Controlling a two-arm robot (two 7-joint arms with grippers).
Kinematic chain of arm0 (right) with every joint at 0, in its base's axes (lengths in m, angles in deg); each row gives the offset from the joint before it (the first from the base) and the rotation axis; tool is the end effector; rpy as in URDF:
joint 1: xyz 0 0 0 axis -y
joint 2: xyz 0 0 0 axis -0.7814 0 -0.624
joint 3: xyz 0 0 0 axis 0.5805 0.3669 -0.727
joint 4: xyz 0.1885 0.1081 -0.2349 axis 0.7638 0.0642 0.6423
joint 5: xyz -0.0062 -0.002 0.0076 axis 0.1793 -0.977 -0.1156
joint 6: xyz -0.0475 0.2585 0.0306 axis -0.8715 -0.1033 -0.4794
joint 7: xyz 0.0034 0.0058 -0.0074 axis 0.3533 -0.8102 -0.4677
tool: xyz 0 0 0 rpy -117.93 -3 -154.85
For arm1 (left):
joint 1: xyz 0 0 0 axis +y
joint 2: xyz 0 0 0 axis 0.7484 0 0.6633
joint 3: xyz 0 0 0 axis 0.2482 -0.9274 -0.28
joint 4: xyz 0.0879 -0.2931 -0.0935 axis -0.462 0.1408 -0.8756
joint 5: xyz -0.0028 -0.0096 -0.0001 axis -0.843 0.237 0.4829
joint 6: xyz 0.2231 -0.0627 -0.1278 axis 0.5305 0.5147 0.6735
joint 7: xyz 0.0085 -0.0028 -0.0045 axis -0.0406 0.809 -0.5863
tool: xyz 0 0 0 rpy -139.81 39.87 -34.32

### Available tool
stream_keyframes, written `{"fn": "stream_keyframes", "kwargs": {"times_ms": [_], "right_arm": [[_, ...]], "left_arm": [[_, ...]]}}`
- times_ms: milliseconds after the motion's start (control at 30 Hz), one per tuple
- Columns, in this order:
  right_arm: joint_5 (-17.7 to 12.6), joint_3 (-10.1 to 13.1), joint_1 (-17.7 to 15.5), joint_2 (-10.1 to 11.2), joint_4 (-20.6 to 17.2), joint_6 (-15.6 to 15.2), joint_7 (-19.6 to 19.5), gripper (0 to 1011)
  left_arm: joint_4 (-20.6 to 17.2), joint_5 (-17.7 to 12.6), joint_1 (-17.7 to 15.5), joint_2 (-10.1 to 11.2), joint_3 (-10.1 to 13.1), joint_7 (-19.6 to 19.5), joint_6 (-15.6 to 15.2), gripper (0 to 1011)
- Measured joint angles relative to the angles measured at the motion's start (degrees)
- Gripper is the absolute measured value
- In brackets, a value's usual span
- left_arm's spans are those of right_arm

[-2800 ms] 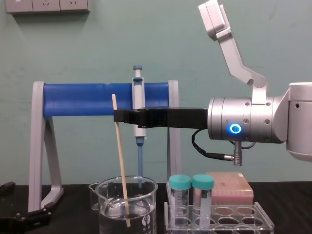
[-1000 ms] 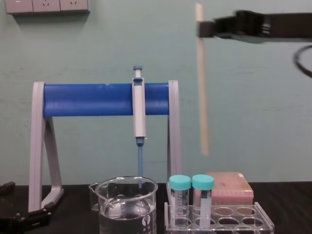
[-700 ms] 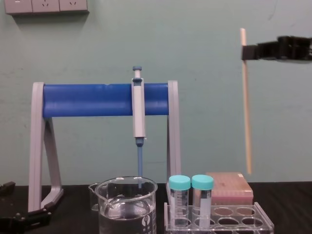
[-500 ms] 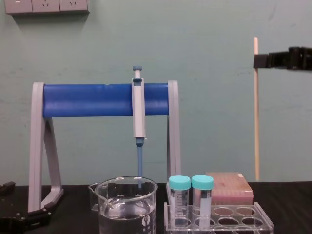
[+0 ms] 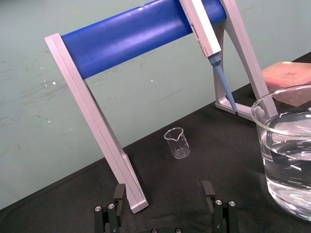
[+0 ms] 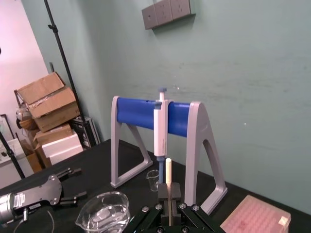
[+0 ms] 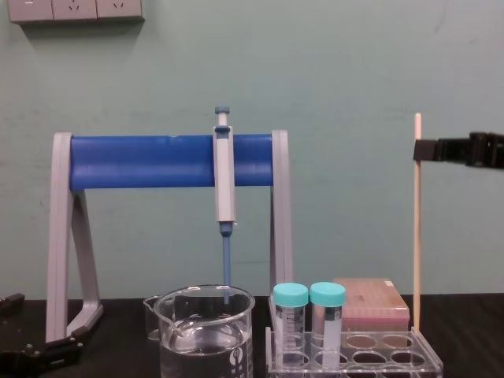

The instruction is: Hold the thermometer with one hand and immerse one end into the beaker, then reinsert it into the test tube rack.

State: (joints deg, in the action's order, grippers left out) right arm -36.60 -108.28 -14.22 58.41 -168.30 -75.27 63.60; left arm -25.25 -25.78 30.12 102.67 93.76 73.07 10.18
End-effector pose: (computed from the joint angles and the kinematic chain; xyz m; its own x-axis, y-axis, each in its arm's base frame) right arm 0.3782 -0.1172 -0.1989 0.7038 -0.7033 -0.1006 0.7086 0.7050 0.0292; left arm 0.3212 0.1113 -0.3178 0.2922 0.8803 0.3738 -0.9553 0.2872 0.0702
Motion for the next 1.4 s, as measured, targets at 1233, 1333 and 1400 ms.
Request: {"fn": "stream_keyframes", "kwargs": {"times_ms": [1233, 1333, 1400], "right_arm": [[5.69, -4.04, 3.82, -3.87, 10.47, 4.37, 7.53, 38], [6.04, -4.11, 3.78, -4.05, 11.15, 4.57, 7.86, 38], [6.23, -4.15, 3.78, -4.11, 11.43, 4.68, 7.97, 38]], "left_arm": [[0.00, 0.00, 0.00, 0.00, 0.00, 0.00, 0.00, 1004], [0.00, 0.00, 0.00, 0.00, 0.00, 0.00, 0.00, 1004], [0.00, 0.00, 0.00, 0.00, 0.00, 0.00, 0.00, 1004]]}}
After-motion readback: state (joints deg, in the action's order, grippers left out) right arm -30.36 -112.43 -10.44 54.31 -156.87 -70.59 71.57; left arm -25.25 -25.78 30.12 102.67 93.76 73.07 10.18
